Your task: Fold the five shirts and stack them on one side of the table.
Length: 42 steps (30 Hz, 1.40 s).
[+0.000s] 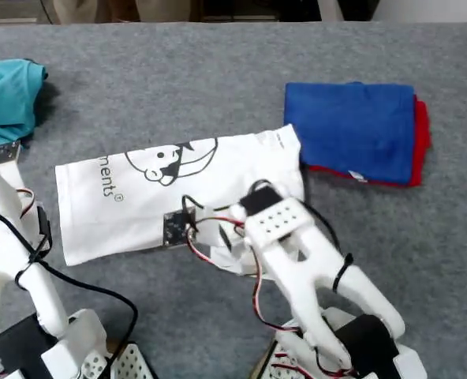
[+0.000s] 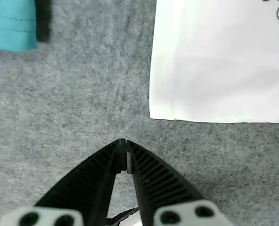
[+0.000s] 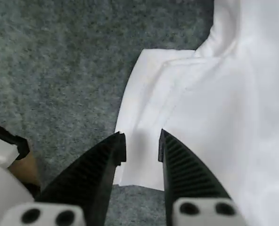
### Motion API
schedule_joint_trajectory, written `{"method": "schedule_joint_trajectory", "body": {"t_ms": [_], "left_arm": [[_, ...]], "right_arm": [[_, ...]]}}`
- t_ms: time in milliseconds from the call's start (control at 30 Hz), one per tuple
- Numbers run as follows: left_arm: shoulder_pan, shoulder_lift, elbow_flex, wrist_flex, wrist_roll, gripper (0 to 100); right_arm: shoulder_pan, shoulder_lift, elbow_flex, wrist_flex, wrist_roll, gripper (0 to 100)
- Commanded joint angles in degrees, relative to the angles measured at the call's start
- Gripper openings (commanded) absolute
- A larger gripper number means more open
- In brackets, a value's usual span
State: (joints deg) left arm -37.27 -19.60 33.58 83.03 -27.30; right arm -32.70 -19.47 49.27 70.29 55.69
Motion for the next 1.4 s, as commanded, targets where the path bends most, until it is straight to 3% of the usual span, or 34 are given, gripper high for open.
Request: {"method": "schedule_joint_trajectory", "body": {"t_ms": [0, 167, 400, 533, 700, 1367], "left_arm": [[-0.5, -1.7, -0.2, -0.5, -0.4, 2], [-0.5, -1.7, -0.2, -0.5, -0.3, 2], [-0.5, -1.7, -0.2, -0.5, -0.3, 2], [-0.5, -1.7, -0.2, -0.5, -0.3, 2], [-0.5, -1.7, -0.2, -0.5, -0.4, 2], [-0.5, -1.7, -0.2, -0.4, -0.4, 2]], "right_arm": [[-0.7, -1.9, 4.2, -6.8, 0.1, 13.4], [1.2, -1.8, 7.3, -13.7, -2.0, 13.4], [1.4, 1.7, 7.1, -14.7, -2.4, 13.3], [1.4, 6.2, 6.7, -16.9, -2.4, 7.1], [1.8, 7.4, 5.1, -16.7, -2.4, 1.9], [2.6, 7.1, -1.6, -7.6, -2.1, 1.9]]}}
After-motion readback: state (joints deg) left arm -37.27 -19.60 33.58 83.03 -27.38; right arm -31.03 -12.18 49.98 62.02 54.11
